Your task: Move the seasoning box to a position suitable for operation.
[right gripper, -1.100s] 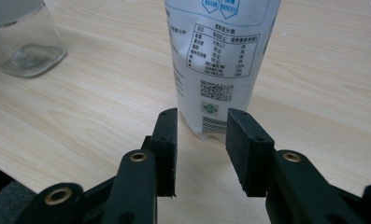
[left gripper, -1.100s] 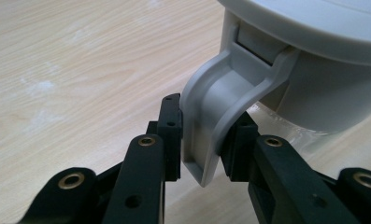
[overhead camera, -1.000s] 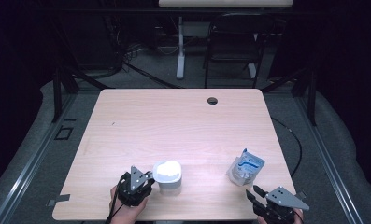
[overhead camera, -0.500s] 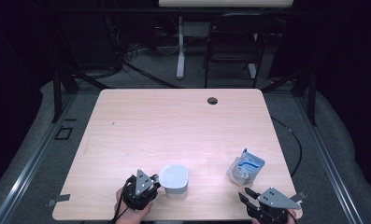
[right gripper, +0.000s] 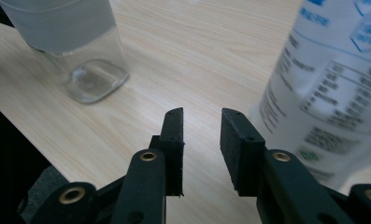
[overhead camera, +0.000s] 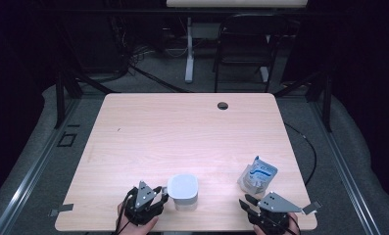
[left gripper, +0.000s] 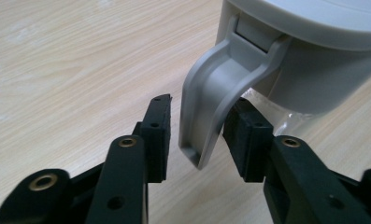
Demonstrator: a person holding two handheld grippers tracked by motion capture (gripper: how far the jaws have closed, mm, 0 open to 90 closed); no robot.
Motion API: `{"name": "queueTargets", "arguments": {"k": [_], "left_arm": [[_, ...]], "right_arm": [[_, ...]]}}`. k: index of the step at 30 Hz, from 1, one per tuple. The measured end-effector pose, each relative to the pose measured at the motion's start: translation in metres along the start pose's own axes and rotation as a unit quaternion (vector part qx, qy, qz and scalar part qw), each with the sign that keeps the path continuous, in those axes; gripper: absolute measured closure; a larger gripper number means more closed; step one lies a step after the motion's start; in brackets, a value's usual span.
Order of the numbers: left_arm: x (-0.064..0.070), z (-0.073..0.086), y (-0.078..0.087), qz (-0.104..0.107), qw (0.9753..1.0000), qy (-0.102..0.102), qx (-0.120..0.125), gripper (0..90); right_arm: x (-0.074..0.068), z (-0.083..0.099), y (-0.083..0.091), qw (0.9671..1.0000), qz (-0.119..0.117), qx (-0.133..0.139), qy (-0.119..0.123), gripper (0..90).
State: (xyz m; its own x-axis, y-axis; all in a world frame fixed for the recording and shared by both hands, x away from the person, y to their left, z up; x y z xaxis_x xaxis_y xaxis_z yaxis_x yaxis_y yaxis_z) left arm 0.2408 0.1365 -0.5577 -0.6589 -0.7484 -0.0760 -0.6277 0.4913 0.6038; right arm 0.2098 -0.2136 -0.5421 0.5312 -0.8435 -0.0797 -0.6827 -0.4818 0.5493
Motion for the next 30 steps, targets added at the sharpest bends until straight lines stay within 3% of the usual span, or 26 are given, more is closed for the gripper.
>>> {"name": "queueTargets", "arguments": {"k": [4, 9, 14, 21, 26, 28, 30], "left_arm": [[-0.001, 0.001, 0.010, -0.004, 1.0000, 0.007, 0.006, 59.6], [-0.002, 0.004, 0.017, 0.002, 1.0000, -0.005, 0.003, 62.9], [-0.005, 0.006, 0.019, 0.008, 0.9999, -0.011, 0.005, 64.2], [-0.012, 0.007, 0.023, 0.009, 0.9999, 0.005, 0.013, 64.6], [-0.016, 0.006, 0.028, 0.004, 0.9996, 0.013, 0.024, 64.3], [-0.019, 0.005, 0.030, 0.001, 0.9994, 0.020, 0.027, 63.2], [-0.021, 0.004, 0.031, -0.001, 0.9992, 0.026, 0.030, 63.1]], "right_arm": [[-0.010, -0.012, -0.010, 0.9998, -0.015, -0.003, 0.014, 72.9], [-0.027, -0.031, -0.025, 0.9984, -0.034, -0.004, 0.045, 75.9], [-0.031, -0.044, -0.039, 0.9979, -0.053, -0.001, 0.038, 79.9], [-0.040, -0.073, -0.065, 0.9965, -0.069, 0.017, 0.042, 80.5], [-0.044, -0.070, -0.067, 0.9958, -0.077, 0.029, 0.040, 82.2], [-0.046, -0.065, -0.070, 0.9959, -0.071, 0.012, 0.053, 82.2], [-0.045, -0.062, -0.070, 0.9962, -0.071, 0.013, 0.048, 83.0]]}}
Point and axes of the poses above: each handheld gripper's, and its own axes: y roughly backward along the jaws, z roughly out of its underside, x roughly to its right, the point moved 2 cm from there along -y, roughly forward along the jaws, and after that the axes turned 5 degrees about -y, right-handed, at the moved point
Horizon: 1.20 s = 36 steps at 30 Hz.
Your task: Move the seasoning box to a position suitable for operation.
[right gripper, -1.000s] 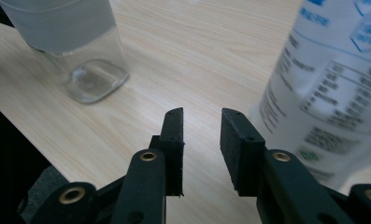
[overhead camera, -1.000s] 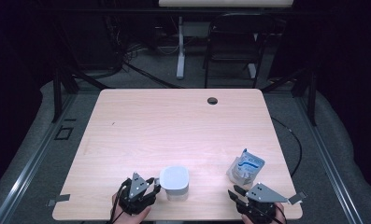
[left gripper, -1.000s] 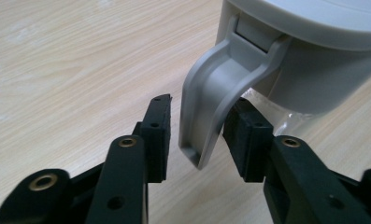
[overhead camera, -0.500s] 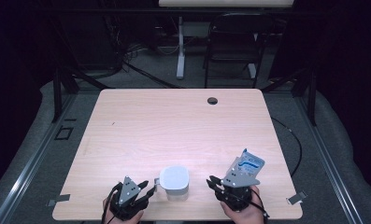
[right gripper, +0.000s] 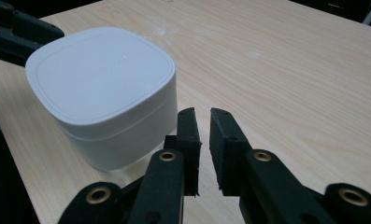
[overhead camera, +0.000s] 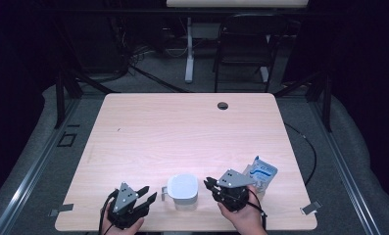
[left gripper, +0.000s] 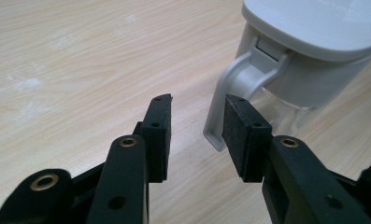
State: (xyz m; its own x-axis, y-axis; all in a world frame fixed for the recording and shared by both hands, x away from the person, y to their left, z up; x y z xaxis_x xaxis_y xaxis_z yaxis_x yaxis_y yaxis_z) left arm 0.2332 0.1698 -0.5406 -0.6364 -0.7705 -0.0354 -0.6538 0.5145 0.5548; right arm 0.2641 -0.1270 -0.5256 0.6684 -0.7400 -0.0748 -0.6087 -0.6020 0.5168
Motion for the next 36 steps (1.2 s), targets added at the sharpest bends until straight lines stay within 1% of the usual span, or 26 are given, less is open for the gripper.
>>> {"name": "queueTargets", "arguments": {"k": [1, 2, 4, 5, 6, 8, 10, 12, 13, 14, 16, 18, 20, 21, 23, 24, 25, 26, 31, 36], "left_arm": [[-0.001, -0.001, 0.001, -0.002, 1.0000, 0.004, 0.002, 63.2], [-0.001, -0.002, 0.002, 0.000, 1.0000, 0.004, 0.002, 65.2], [-0.002, -0.003, 0.004, 0.004, 1.0000, 0.006, 0.006, 65.6], [-0.001, -0.004, 0.004, 0.001, 1.0000, 0.002, 0.004, 66.0], [-0.002, -0.004, 0.005, 0.001, 1.0000, -0.002, 0.005, 68.0], [-0.002, -0.008, 0.005, 0.007, 1.0000, 0.001, 0.007, 69.2], [-0.002, -0.012, 0.005, 0.011, 0.9999, 0.001, 0.009, 72.6], [-0.002, -0.018, 0.004, 0.018, 0.9998, -0.002, 0.006, 76.4], [-0.002, -0.021, 0.004, 0.017, 0.9998, -0.004, 0.008, 81.1], [-0.002, -0.025, 0.004, 0.020, 0.9998, -0.005, 0.009, 81.1], [-0.001, -0.032, 0.003, 0.026, 0.9996, -0.004, 0.008, 85.6], [0.000, -0.040, 0.001, 0.037, 0.9993, -0.005, 0.007, 90.0], [0.003, -0.048, -0.001, 0.049, 0.9987, -0.001, 0.008, 90.0], [0.005, -0.051, -0.002, 0.054, 0.9985, -0.003, 0.010, 90.0], [0.011, -0.054, -0.001, 0.051, 0.9985, -0.016, 0.016, 90.0], [0.013, -0.054, -0.001, 0.052, 0.9983, -0.021, 0.017, 90.0], [0.015, -0.054, -0.001, 0.052, 0.9982, -0.030, 0.010, 90.0], [0.015, -0.054, -0.002, 0.048, 0.9982, -0.033, 0.011, 90.0], [0.013, -0.055, -0.005, 0.063, 0.9977, -0.021, 0.014, 90.0], [0.016, -0.056, -0.008, 0.073, 0.9970, -0.023, 0.013, 90.0]], "right_arm": [[0.000, 0.001, 0.000, 1.0000, -0.001, -0.001, -0.002, 83.4], [0.002, 0.004, 0.002, 1.0000, -0.001, -0.004, -0.003, 83.4], [0.002, 0.005, 0.003, 1.0000, -0.001, -0.005, -0.004, 83.5], [0.003, 0.005, 0.005, 1.0000, -0.003, -0.003, -0.008, 83.6], [0.003, 0.004, 0.008, 0.9997, -0.013, 0.004, -0.019, 84.0], [0.003, 0.004, 0.009, 0.9996, -0.014, 0.005, -0.024, 84.0], [0.003, 0.002, 0.011, 0.9996, -0.014, 0.009, -0.022, 84.0], [0.004, 0.002, 0.011, 0.9996, -0.015, 0.008, -0.023, 84.3], [0.005, 0.004, 0.011, 0.9995, -0.016, 0.006, -0.025, 84.7], [0.005, 0.004, 0.011, 0.9995, -0.016, 0.006, -0.025, 84.7], [0.005, 0.006, 0.010, 0.9996, -0.018, 0.000, -0.024, 85.1], [0.005, 0.007, 0.008, 0.9995, -0.018, -0.001, -0.024, 85.4], [0.004, 0.007, 0.008, 0.9995, -0.019, -0.002, -0.023, 85.7], [0.003, 0.006, 0.008, 0.9995, -0.021, -0.001, -0.024, 85.7], [0.002, 0.006, 0.008, 0.9994, -0.026, -0.001, -0.024, 85.6], [0.002, 0.005, 0.009, 0.9994, -0.027, -0.001, -0.023, 85.6], [0.001, 0.005, 0.009, 0.9993, -0.031, 0.000, -0.022, 85.6], [0.000, 0.005, 0.010, 0.9992, -0.032, 0.000, -0.023, 85.6], [-0.004, 0.006, 0.009, 0.9992, -0.033, -0.003, -0.021, 86.0], [-0.007, 0.006, 0.010, 0.9993, -0.033, -0.001, -0.018, 87.2]]}}
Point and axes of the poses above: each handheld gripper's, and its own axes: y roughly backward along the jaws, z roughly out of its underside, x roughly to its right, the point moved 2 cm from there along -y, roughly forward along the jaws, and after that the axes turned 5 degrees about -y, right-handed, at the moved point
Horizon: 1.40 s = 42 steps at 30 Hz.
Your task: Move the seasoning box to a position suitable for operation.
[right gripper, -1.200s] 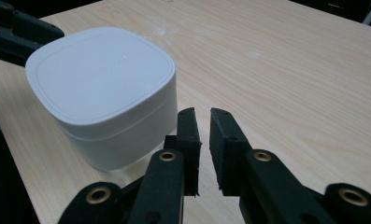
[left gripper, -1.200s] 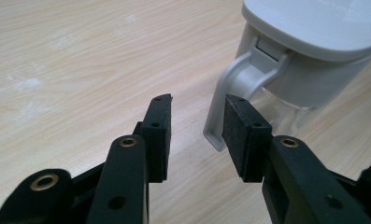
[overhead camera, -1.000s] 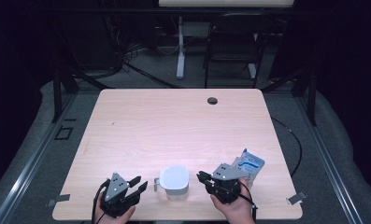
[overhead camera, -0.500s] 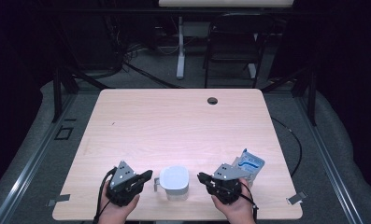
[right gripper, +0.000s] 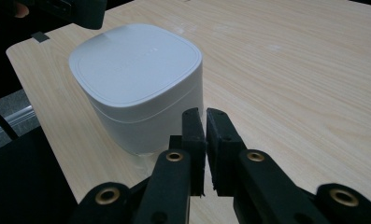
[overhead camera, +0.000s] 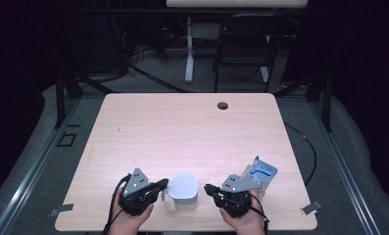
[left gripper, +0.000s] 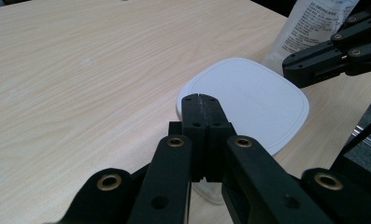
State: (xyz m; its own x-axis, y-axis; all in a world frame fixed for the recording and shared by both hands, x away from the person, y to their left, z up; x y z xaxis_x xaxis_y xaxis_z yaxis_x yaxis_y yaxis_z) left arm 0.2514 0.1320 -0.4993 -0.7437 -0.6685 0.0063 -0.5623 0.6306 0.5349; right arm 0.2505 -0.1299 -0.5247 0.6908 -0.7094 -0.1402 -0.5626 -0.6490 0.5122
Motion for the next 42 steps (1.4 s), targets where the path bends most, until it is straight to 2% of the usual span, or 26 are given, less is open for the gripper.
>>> {"name": "queueTargets", "arguments": {"k": [6, 9, 15, 42], "left_arm": [[0.000, -0.001, -0.003, -0.004, 1.0000, 0.000, -0.004, 90.0], [0.001, 0.000, -0.005, 0.000, 1.0000, 0.006, 0.003, 90.0], [0.002, 0.001, -0.005, -0.002, 1.0000, 0.000, 0.004, 90.0], [0.002, 0.003, -0.004, -0.004, 0.9999, 0.001, 0.009, 90.0]], "right_arm": [[-0.001, 0.001, 0.001, 1.0000, -0.003, 0.000, 0.004, 89.8], [-0.001, 0.000, 0.002, 1.0000, -0.004, 0.001, 0.004, 90.0], [-0.004, -0.001, 0.002, 0.9999, -0.007, -0.001, 0.010, 90.0], [-0.012, 0.003, -0.014, 0.9993, -0.014, -0.017, 0.028, 90.0]]}}
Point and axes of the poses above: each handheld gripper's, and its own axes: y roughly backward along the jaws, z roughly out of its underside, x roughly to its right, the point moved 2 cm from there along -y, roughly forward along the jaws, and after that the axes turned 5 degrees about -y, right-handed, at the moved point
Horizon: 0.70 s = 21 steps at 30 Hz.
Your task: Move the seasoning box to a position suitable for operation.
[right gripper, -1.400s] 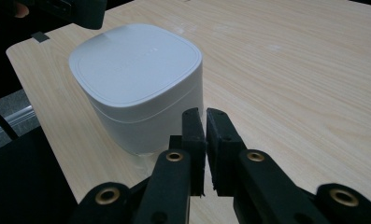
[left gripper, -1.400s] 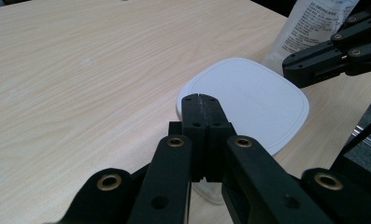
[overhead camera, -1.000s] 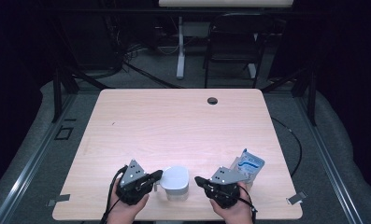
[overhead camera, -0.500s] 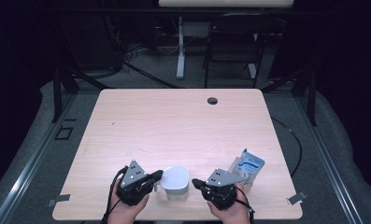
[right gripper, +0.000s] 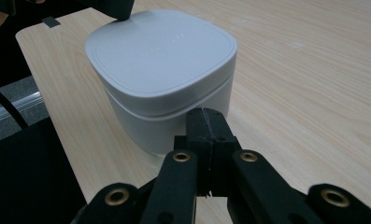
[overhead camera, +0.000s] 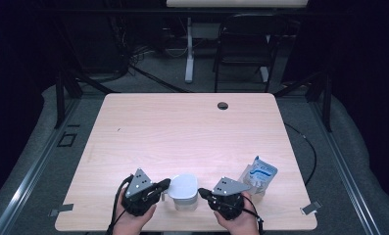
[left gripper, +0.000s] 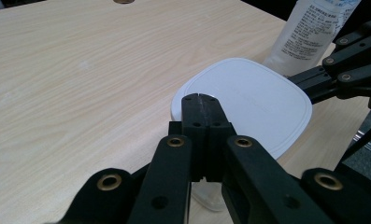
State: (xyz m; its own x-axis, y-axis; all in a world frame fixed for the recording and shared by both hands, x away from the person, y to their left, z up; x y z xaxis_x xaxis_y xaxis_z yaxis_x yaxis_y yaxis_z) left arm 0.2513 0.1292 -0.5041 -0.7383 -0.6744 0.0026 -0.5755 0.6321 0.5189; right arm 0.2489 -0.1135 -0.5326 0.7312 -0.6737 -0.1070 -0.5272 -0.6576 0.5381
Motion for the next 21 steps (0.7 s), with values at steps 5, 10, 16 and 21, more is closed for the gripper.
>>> {"name": "queueTargets", "arguments": {"k": [5, 10, 16, 21], "left_arm": [[-0.0001, 0.0001, -0.0002, 0.002, 1.0000, 0.002, 0.001, 90.0], [-0.0004, 0.0007, 0.0002, 0.000, 1.0000, 0.002, 0.001, 90.0], [-0.0002, 0.0009, 0.0004, -0.001, 1.0000, 0.002, 0.001, 90.0], [-0.0001, 0.0011, 0.0004, -0.001, 1.0000, 0.004, 0.002, 90.0]], "right_arm": [[-0.0004, -0.0007, 0.0007, 1.0000, 0.000, 0.004, -0.003, 90.0], [-0.0030, -0.0036, 0.0030, 0.9999, -0.003, 0.012, 0.002, 90.0], [-0.0039, -0.0045, 0.0035, 0.9999, -0.004, 0.013, -0.001, 90.0], [-0.0041, -0.0045, 0.0034, 0.9999, -0.004, 0.014, -0.002, 90.0]]}}
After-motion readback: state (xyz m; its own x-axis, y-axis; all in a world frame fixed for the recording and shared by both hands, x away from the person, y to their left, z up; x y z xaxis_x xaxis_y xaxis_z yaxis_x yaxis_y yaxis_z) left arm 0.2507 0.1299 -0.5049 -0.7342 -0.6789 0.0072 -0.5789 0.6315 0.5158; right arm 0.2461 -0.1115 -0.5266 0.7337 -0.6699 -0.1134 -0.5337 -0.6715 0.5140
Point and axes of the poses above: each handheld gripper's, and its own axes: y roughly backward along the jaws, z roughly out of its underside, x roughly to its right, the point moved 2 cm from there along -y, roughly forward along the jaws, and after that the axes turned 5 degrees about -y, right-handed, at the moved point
